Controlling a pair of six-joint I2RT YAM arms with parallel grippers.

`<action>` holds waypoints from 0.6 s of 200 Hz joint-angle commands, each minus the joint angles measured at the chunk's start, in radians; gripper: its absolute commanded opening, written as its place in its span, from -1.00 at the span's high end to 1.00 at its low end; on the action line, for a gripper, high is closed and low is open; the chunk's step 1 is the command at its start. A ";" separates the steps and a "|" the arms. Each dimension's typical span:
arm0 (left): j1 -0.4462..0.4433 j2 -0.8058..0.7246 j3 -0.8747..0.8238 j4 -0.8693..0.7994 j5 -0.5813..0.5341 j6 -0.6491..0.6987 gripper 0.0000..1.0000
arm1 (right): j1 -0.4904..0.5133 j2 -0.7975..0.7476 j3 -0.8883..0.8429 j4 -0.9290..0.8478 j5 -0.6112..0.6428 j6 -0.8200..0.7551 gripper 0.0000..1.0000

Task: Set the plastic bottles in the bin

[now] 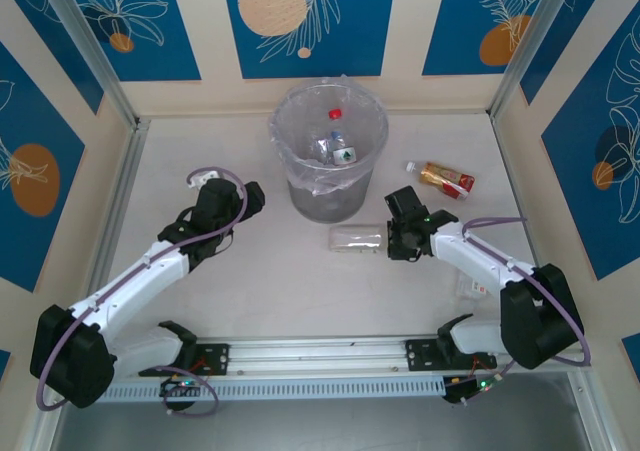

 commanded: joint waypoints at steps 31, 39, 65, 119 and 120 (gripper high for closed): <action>0.008 0.015 -0.004 0.053 0.033 0.027 -0.99 | 0.001 -0.046 -0.018 -0.071 0.094 -0.063 1.00; 0.009 0.016 -0.004 0.052 0.037 0.030 -0.99 | 0.001 -0.055 -0.018 -0.077 0.104 -0.067 1.00; 0.008 0.017 -0.005 0.056 0.041 0.033 -0.99 | 0.001 -0.085 -0.020 -0.086 0.139 -0.084 1.00; 0.009 0.007 -0.011 0.061 0.037 0.028 -0.99 | 0.000 -0.174 0.015 -0.025 0.293 -0.391 1.00; 0.009 0.007 -0.011 0.062 0.037 0.029 -0.99 | 0.000 -0.174 0.014 -0.021 0.298 -0.396 1.00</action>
